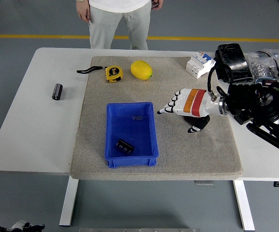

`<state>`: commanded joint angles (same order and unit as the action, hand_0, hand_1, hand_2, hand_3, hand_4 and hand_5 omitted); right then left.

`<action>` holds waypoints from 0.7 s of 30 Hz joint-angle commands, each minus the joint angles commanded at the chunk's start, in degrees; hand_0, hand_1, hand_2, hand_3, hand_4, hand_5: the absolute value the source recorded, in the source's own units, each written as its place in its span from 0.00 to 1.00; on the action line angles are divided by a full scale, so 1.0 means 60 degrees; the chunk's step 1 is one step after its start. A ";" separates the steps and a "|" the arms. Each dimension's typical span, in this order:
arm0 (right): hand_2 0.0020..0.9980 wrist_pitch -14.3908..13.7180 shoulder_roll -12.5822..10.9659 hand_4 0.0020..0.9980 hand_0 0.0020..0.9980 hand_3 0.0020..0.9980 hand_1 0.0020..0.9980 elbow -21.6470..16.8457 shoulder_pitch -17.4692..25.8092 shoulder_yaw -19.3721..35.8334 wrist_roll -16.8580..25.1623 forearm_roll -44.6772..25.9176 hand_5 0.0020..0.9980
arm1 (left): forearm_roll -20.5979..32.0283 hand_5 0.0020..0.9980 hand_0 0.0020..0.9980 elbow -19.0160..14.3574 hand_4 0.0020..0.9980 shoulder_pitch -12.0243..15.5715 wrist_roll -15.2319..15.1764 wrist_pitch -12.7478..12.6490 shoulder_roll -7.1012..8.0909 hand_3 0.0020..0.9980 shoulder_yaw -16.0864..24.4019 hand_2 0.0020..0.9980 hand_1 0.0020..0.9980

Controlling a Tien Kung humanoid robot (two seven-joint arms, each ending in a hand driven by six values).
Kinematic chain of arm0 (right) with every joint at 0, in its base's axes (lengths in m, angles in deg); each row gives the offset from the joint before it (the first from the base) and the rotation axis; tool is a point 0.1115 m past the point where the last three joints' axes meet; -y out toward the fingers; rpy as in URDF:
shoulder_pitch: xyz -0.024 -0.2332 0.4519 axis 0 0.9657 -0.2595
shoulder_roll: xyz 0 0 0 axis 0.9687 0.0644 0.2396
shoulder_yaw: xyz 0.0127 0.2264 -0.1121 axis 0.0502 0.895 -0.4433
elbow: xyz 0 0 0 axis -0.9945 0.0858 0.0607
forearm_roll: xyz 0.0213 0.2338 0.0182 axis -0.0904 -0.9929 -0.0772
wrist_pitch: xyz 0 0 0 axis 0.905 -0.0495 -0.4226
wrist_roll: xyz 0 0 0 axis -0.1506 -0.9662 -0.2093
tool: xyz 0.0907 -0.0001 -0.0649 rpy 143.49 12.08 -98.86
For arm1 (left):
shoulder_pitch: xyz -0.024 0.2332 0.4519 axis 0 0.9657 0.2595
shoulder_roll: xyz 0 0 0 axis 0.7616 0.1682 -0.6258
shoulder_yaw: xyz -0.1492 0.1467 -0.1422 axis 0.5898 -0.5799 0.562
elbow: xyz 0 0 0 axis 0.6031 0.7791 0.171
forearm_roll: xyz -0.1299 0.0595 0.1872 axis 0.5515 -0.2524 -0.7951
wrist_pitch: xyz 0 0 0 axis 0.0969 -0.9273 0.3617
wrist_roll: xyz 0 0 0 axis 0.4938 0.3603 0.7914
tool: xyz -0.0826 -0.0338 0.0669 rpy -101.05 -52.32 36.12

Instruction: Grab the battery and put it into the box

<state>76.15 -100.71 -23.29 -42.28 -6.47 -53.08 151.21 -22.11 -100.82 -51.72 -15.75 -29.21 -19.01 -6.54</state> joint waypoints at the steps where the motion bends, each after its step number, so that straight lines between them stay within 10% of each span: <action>1: 0.84 -0.0047 -0.0018 0.94 0.72 0.93 0.73 0.0113 0.0026 -0.0079 0.0006 0.0002 0.17 | 0.0003 0.50 0.77 0.0000 0.61 -0.0006 -0.0002 0.0000 -0.0003 0.56 0.0000 0.71 0.72; 21: 0.83 -0.0325 0.0139 0.94 0.71 0.91 0.72 0.1352 0.0137 0.0060 0.0150 -0.0406 0.15 | 0.0041 0.50 0.77 -0.0021 0.61 -0.0125 -0.0014 0.0026 -0.0025 0.56 -0.0116 0.71 0.72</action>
<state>74.20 -99.88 -15.18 -41.46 -6.11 -52.18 148.77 -21.86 -100.95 -52.47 -15.83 -29.06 -19.15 -7.23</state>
